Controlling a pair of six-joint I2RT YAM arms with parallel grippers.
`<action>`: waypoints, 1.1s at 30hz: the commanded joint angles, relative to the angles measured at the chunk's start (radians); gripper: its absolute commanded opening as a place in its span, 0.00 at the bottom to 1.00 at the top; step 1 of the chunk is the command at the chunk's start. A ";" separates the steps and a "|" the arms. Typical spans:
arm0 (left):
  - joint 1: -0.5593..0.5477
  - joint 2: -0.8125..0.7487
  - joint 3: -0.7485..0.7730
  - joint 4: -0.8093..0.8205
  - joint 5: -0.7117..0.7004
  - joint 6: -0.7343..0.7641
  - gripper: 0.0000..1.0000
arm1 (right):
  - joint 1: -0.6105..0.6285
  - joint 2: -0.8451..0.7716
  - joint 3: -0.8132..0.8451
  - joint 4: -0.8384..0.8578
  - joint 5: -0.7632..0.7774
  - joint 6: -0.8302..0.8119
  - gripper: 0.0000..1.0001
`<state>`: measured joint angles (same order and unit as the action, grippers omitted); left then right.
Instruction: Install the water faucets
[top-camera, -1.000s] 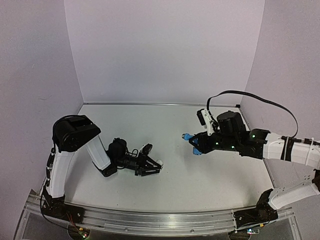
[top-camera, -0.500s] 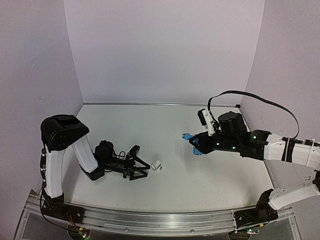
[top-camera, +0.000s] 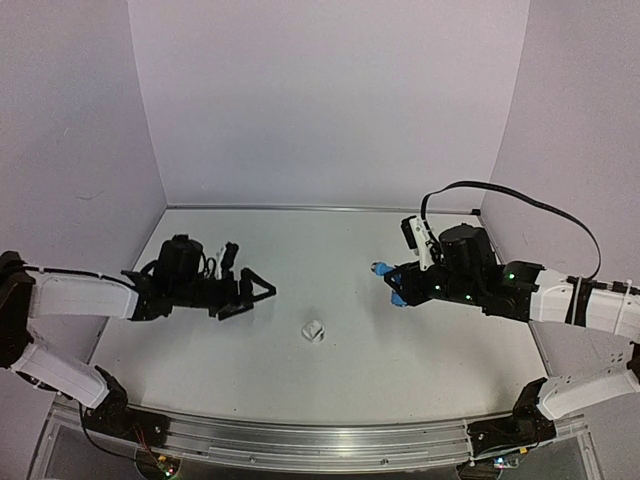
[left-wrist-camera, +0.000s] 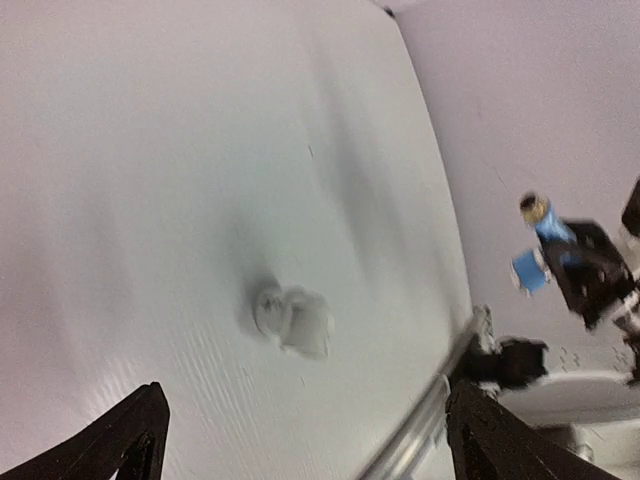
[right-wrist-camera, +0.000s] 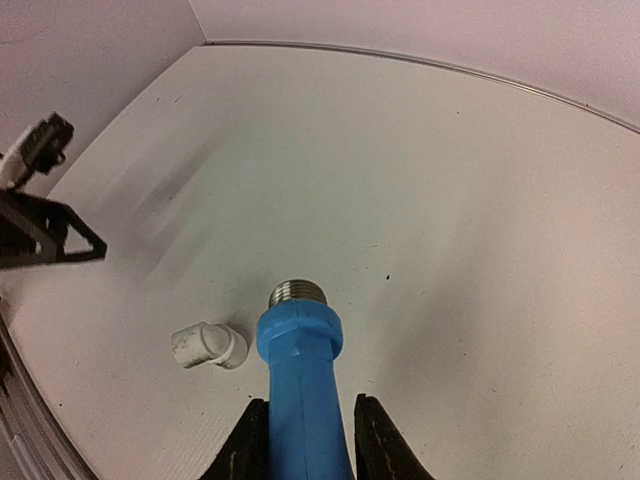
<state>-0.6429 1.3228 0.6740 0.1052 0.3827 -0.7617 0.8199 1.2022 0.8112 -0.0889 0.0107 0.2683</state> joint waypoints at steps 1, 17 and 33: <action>-0.086 -0.035 0.240 -0.565 -0.565 0.230 1.00 | -0.002 -0.005 0.021 0.032 0.023 -0.017 0.00; -0.339 0.617 0.956 -1.006 -0.402 0.294 0.97 | -0.001 -0.035 0.025 -0.003 0.036 -0.032 0.00; -0.350 0.887 1.214 -1.142 -0.298 0.372 0.82 | -0.002 -0.057 -0.001 -0.005 0.009 -0.033 0.00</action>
<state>-0.9948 2.1707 1.7994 -0.9879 0.0617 -0.4141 0.8192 1.1837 0.8112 -0.1228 0.0247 0.2460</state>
